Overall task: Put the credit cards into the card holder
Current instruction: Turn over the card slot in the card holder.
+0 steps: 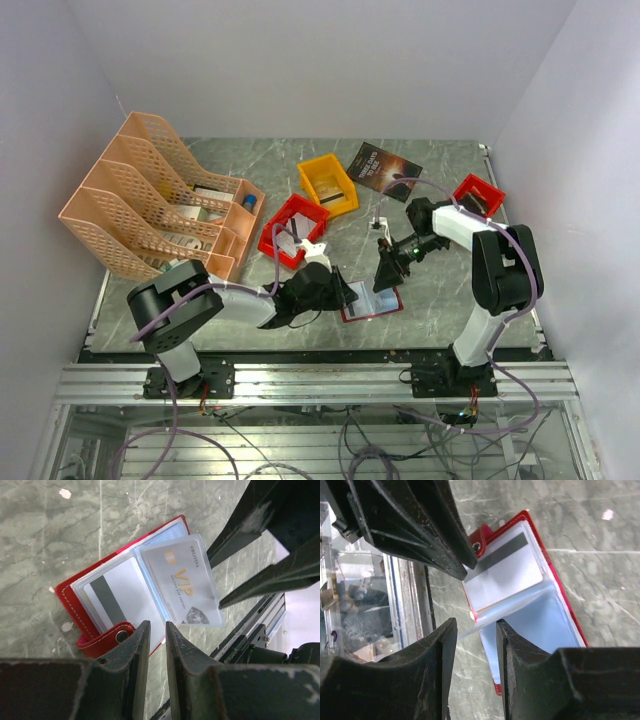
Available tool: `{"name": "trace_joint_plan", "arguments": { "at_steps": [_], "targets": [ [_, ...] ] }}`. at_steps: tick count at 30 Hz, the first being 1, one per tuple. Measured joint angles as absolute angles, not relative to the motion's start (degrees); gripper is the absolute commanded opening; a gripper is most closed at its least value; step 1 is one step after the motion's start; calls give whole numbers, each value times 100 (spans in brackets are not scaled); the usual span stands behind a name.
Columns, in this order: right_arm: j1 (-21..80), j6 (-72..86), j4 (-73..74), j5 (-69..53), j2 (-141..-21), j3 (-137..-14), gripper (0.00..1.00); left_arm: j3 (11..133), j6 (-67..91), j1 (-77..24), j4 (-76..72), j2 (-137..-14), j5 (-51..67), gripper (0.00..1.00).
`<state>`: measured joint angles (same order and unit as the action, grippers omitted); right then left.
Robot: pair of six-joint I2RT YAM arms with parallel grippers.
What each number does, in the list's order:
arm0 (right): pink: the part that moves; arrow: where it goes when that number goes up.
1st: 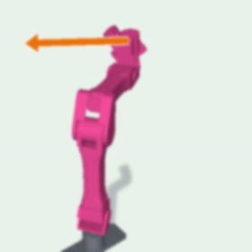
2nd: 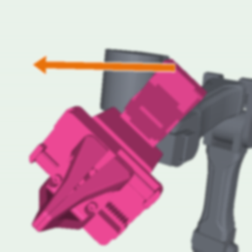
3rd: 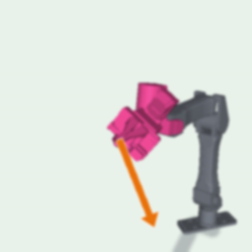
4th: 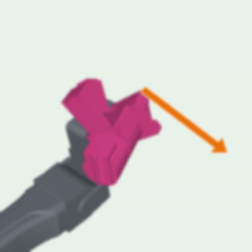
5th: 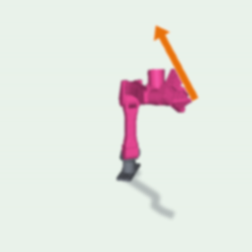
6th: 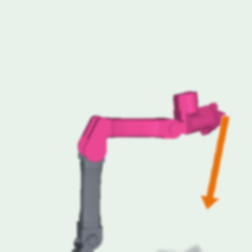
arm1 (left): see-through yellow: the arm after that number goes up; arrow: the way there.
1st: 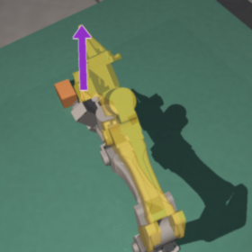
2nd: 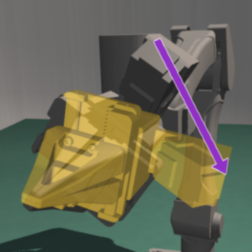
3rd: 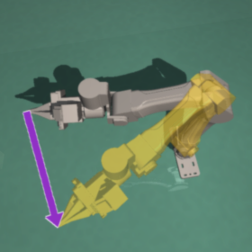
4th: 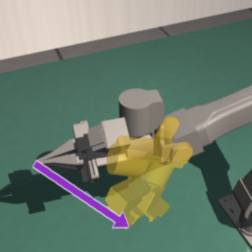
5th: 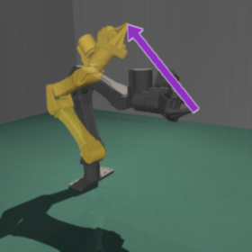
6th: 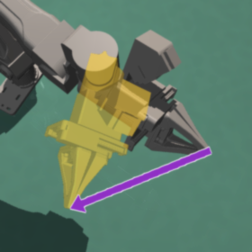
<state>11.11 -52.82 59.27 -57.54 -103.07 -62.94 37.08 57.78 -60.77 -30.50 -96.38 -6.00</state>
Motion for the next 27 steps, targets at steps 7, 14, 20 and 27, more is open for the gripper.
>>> {"name": "trace_joint_plan", "arguments": {
  "at_steps": [7,14,20,27],
  "targets": [
    [1531,-5391,6014,-5870,-10453,-6305,40,3500,5957,-5964,-3330,-9574,-563,27],
    [1780,-5478,6108,-5929,-10556,-6353,40,3500,6049,-5905,-3568,-9845,-401,26],
    [1817,-5463,6077,-5927,-10589,-6366,33,3500,6051,-5889,-3634,-9859,-351,26],
    [1844,-5087,5664,-5710,-10547,-6324,10,3498,6025,-5852,-3492,-9791,-364,27]
  ]
}}
